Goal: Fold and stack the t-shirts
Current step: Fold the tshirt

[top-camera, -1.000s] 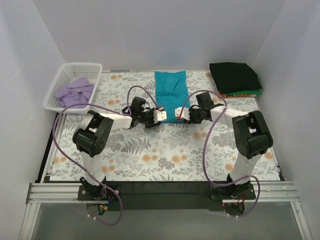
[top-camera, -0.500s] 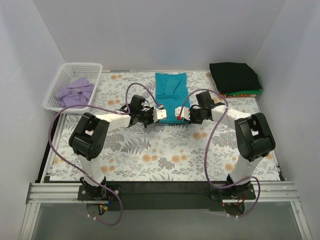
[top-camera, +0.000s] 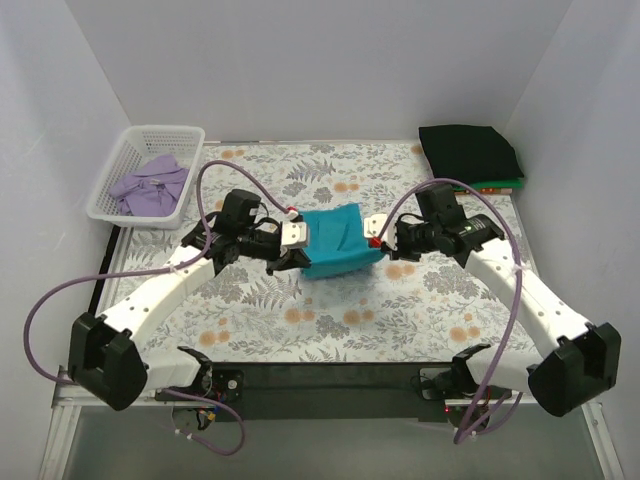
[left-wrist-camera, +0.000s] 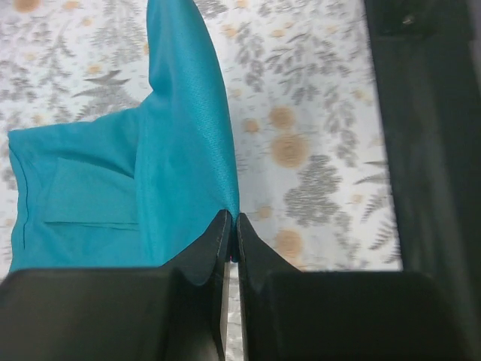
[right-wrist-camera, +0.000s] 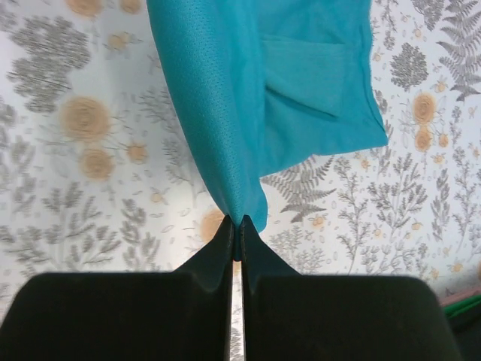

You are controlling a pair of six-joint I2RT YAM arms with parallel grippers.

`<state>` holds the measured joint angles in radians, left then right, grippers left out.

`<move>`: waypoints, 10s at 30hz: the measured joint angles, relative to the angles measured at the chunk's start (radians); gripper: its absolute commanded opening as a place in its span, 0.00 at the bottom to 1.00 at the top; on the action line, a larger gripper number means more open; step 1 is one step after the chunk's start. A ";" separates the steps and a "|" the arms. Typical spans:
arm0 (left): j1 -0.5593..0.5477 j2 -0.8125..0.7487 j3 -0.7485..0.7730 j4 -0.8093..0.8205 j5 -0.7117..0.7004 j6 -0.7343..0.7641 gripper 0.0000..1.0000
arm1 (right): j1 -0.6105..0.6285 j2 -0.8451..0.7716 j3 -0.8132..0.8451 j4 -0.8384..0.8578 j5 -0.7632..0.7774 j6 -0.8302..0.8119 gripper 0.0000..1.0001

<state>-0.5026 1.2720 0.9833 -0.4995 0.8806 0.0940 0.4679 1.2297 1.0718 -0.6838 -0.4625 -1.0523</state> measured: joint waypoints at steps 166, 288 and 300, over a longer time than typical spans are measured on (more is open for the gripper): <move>-0.016 0.444 0.202 0.346 -0.312 -0.173 0.51 | -0.150 0.891 0.712 0.070 -0.169 0.724 0.82; 0.178 0.292 -0.445 1.176 0.071 -1.893 0.98 | -0.014 0.520 -0.364 1.215 -0.643 1.923 0.98; 0.208 0.499 -0.385 1.017 0.071 -1.773 0.98 | -0.125 0.624 -0.319 0.919 -0.647 1.668 0.98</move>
<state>-0.2943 1.7714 0.5980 0.5171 0.9516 -1.6794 0.3428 1.8538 0.7532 0.2348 -1.1099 0.6159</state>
